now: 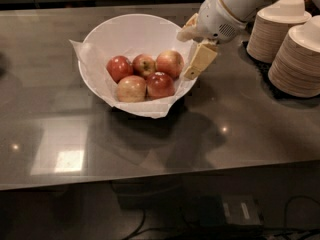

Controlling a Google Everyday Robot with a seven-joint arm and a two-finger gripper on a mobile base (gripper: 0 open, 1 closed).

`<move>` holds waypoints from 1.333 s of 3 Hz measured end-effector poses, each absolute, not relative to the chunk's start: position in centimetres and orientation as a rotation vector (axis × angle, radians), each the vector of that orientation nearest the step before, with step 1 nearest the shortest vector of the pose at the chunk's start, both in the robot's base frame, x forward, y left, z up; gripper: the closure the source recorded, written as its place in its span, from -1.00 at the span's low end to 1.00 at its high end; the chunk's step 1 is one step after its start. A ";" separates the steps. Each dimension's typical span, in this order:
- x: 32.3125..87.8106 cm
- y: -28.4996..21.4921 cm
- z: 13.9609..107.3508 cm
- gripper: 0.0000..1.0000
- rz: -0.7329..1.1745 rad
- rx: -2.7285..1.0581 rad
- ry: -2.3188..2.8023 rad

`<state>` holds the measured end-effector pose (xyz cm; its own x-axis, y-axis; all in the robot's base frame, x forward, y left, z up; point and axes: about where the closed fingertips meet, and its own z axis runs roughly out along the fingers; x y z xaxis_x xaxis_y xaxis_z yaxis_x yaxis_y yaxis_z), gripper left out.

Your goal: Pick apple from white bowl

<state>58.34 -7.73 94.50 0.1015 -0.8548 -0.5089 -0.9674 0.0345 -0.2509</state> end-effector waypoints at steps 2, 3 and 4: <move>61.8 -6.4 96.4 -0.50 0.194 -1.897 1.738; 62.8 -5.8 96.3 -0.85 0.146 -1.926 1.743; 62.9 -5.7 96.3 -1.00 0.142 -1.928 1.742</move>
Offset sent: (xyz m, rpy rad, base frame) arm 0.0475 0.0185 0.0364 -0.0824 -0.0943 0.0366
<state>62.90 -5.69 96.25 0.1616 -0.8936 -0.4187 -0.9497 -0.0256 -0.3120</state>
